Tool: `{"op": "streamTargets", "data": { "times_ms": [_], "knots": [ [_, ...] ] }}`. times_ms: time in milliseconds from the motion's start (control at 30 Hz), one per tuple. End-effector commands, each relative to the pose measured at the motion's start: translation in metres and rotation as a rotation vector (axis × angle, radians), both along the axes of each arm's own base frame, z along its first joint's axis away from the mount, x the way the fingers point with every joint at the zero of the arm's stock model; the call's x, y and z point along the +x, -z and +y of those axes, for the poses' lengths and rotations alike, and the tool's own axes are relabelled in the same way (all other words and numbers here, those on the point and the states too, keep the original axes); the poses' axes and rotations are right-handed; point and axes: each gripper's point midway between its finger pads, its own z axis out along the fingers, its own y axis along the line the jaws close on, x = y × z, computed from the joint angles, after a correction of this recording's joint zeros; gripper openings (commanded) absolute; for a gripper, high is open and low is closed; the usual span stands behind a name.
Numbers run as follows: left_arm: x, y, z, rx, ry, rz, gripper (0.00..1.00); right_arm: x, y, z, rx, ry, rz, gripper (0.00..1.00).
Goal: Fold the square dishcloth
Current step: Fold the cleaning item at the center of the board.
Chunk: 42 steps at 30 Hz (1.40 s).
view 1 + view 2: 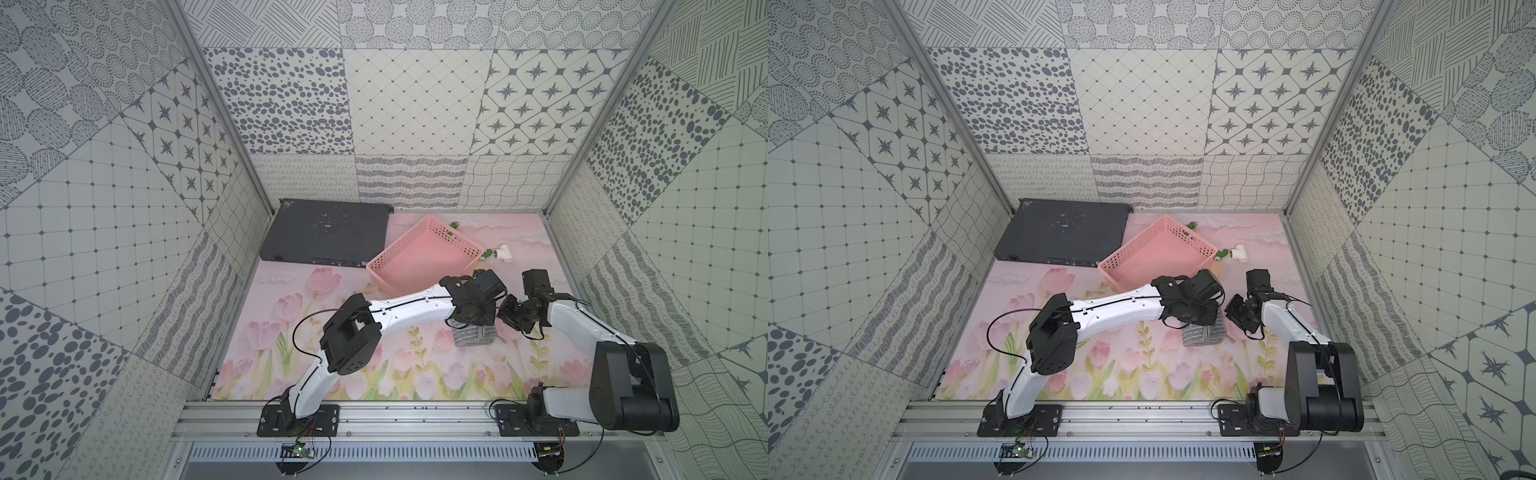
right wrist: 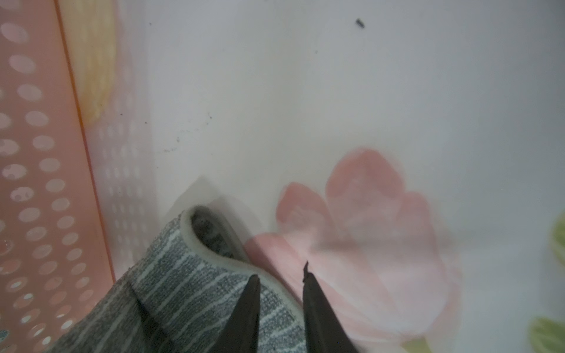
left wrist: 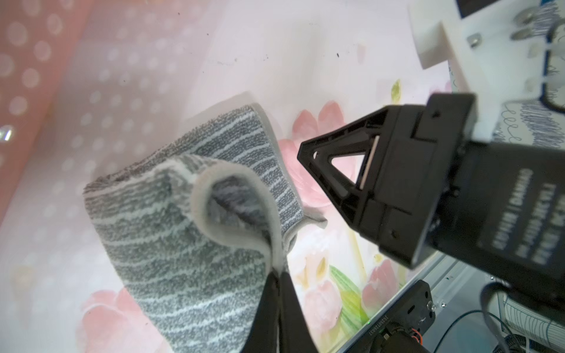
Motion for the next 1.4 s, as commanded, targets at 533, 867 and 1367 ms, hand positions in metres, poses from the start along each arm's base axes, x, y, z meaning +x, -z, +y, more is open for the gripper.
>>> {"op": "streamTargets", "data": {
  "times_ms": [533,867,1367],
  "knots": [
    [0.011,0.043,-0.035,-0.072,-0.129,0.116,0.0,-0.002,0.01,0.009,0.066,-0.041,0.015,0.21],
    [0.015,0.047,-0.043,-0.108,-0.126,0.117,0.0,-0.003,0.015,0.009,0.063,-0.044,0.026,0.21],
    [0.033,0.036,-0.049,-0.165,-0.15,0.061,0.02,-0.003,0.017,0.005,0.043,-0.029,0.035,0.19]
  ]
}}
